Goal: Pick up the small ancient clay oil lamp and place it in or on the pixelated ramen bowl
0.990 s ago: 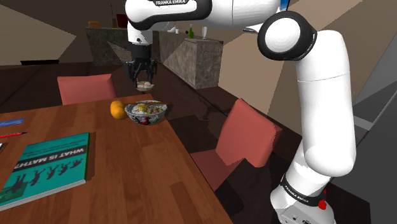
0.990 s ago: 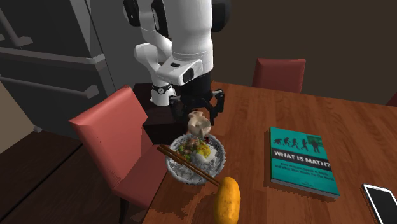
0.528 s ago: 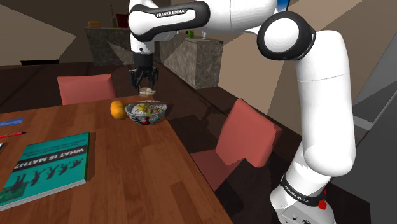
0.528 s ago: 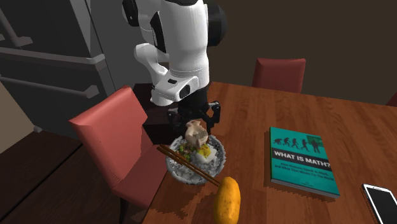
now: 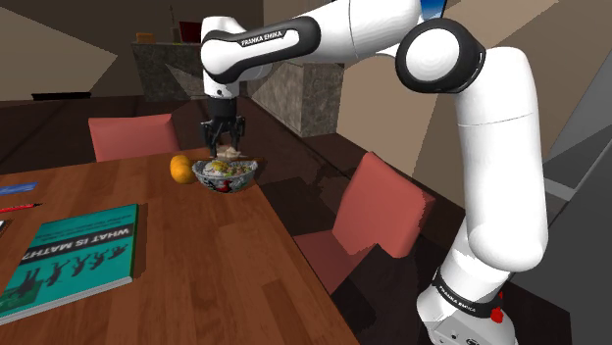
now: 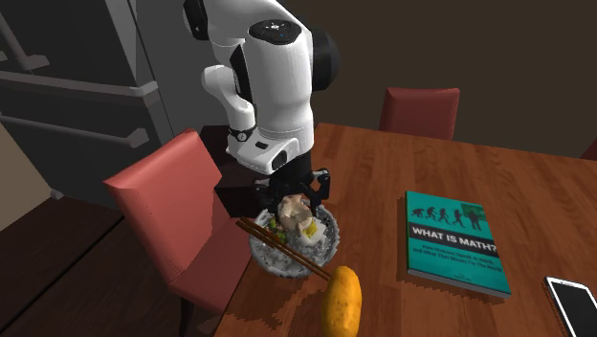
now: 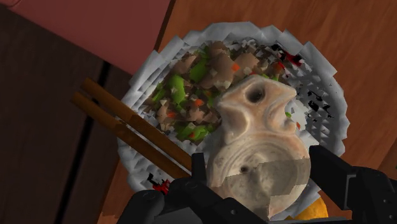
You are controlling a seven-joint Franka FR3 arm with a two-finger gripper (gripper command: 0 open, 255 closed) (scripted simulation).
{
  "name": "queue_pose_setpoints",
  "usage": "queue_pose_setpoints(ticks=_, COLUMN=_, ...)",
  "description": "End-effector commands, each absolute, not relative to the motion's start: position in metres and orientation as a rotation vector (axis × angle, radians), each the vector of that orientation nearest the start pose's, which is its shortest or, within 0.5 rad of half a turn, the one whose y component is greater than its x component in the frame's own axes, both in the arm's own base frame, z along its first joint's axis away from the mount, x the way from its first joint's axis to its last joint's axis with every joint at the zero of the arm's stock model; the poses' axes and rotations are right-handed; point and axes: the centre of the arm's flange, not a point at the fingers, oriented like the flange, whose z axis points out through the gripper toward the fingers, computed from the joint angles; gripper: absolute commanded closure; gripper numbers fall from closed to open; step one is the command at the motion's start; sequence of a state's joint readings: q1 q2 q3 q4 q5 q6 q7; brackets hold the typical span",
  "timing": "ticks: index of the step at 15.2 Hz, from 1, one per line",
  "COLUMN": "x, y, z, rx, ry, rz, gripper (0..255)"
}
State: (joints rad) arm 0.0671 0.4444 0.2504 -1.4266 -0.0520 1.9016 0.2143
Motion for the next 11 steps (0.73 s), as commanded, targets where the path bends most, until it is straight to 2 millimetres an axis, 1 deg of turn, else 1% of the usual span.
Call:
queue_pose_setpoints(ticks=1, x=0.6663, y=0.1843, z=0.4499, rx=-3.071, ry=-0.143, rz=-0.044, gripper=255)
queue_pose_setpoints(ticks=6, x=0.6663, y=0.1843, z=0.4499, rx=-3.071, ry=-0.143, rz=-0.044, gripper=255)
queue_pose_setpoints(ticks=7, x=0.6663, y=0.1843, z=0.4499, rx=-3.071, ry=-0.143, rz=-0.044, gripper=0)
queue_pose_setpoints(ticks=11, x=0.6663, y=0.1843, z=0.4499, rx=-3.071, ry=-0.143, rz=-0.044, gripper=0)
